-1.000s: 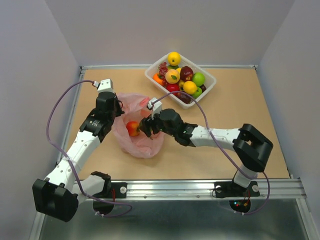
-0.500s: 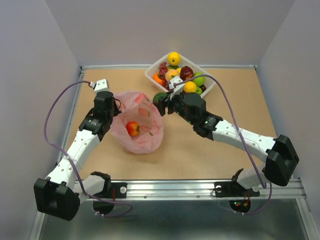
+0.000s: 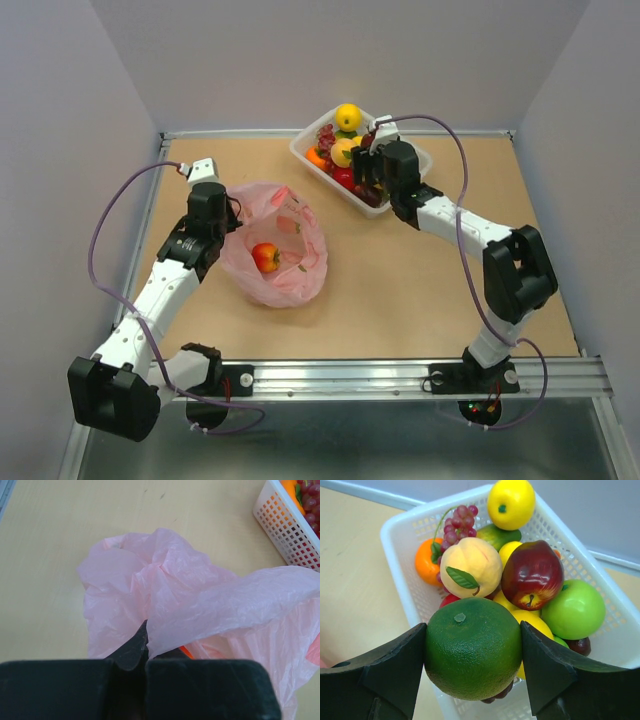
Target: Untie the knot of the plastic bag and take out the fruit
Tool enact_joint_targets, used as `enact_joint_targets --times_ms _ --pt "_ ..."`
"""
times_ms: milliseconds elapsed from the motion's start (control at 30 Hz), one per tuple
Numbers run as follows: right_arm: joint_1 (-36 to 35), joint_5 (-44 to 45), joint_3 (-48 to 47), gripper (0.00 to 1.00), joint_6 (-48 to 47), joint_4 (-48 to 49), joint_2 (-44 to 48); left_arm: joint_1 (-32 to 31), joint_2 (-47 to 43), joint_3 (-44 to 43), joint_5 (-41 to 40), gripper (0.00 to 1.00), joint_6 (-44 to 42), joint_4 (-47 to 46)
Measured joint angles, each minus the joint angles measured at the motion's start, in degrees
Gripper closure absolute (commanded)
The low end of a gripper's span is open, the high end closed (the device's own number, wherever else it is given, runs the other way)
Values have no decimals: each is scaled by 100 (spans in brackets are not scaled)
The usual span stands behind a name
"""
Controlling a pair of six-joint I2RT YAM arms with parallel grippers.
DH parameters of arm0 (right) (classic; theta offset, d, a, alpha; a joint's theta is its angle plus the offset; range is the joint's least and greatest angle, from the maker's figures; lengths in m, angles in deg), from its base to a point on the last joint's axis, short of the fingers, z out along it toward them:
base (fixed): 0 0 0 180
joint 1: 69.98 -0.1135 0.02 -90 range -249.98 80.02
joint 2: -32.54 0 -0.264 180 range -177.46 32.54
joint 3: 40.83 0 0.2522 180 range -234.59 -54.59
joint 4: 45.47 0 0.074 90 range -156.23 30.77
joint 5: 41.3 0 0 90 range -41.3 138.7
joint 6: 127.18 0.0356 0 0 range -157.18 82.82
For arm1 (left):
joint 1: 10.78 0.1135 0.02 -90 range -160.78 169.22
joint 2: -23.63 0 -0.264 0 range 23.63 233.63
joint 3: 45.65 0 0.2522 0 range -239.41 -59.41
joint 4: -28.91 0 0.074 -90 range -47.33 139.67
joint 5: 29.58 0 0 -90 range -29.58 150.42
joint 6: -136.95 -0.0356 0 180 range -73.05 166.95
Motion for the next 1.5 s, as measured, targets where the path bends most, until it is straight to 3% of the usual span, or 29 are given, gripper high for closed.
enact_joint_targets --times_ms 167,300,333,467,600,867,1033,1233,1500 --pt "63 -118 -249 77 -28 -26 -542 35 0 0 44 100 0 -2" --pt "63 -160 -249 46 -63 -28 -732 37 0 0 79 100 0 -2" --pt "63 -170 -249 34 -68 -35 -758 37 0 0 90 100 0 -2" --pt "63 -181 -249 13 -90 -33 -804 48 0 0 118 100 0 -2" --pt "63 -114 -260 0 -122 -26 -804 70 0 0 140 100 0 -2" --pt "61 -160 -260 0 -103 -74 -713 74 0 0 173 100 0 -4" --pt "-61 -608 17 2 50 -133 74 74 0 0 208 100 0 -4" --pt "-957 -979 544 3 376 98 1073 109 0 0 225 100 0 -4" --pt "-1740 -1502 981 8 1010 304 815 111 0 0 245 100 -2 -4"
